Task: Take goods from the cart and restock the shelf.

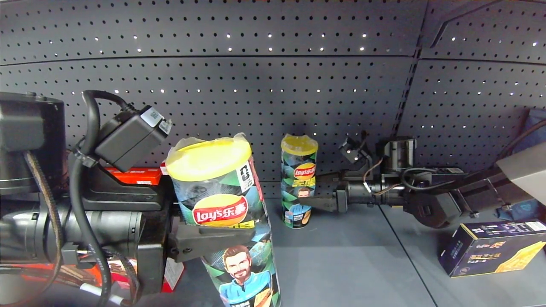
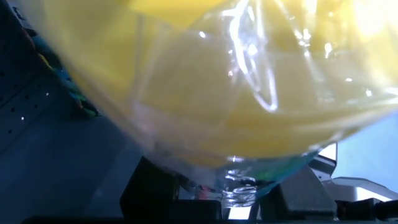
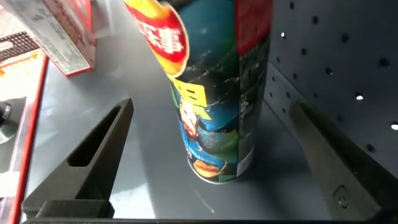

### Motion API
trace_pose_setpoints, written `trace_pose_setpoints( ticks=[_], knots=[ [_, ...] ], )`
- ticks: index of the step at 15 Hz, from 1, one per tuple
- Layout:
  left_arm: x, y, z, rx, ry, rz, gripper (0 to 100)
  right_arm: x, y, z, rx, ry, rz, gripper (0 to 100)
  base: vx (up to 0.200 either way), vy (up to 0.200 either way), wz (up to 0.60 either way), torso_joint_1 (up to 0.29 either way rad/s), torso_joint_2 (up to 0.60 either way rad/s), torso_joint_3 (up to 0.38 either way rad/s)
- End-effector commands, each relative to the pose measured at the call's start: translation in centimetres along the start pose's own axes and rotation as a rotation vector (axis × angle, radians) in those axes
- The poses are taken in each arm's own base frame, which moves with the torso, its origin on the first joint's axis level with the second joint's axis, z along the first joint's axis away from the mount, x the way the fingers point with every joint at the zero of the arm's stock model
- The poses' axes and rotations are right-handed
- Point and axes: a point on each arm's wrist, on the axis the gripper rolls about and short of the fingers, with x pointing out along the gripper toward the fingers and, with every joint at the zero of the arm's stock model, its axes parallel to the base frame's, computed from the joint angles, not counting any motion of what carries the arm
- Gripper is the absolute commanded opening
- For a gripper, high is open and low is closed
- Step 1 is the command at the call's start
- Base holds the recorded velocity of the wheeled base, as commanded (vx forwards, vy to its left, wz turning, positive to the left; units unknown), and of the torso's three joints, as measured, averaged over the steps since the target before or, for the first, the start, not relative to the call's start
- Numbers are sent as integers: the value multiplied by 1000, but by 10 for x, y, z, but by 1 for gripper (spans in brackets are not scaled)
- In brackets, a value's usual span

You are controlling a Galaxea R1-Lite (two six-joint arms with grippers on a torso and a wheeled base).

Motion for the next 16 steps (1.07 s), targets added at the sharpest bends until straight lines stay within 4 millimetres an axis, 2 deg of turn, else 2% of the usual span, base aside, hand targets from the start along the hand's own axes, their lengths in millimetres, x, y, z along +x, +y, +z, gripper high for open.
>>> trace_pose_setpoints(
  ticks=[1, 7, 12, 13, 16],
  knots=[
    [0, 0, 0, 0, 0, 0, 0, 10, -2, -9, 13, 18, 0, 100, 0, 0, 0, 0, 0, 0],
    [0, 0, -1, -3, 3, 0, 0, 24, -11, -18, 19, 28, -3, 100, 0, 0, 0, 0, 0, 0],
    [0, 0, -3, -6, 7, -1, 0, 38, -12, -27, 25, 44, -14, 100, 0, 0, 0, 0, 0, 0],
    [0, 0, -4, -8, 9, -1, 0, 41, -12, -30, 24, 44, -8, 0, 0, 0, 0, 0, 0, 0],
    [0, 0, -4, -9, 10, 0, 0, 43, -9, -28, 16, 34, -3, 0, 0, 0, 0, 0, 0, 0]
  ],
)
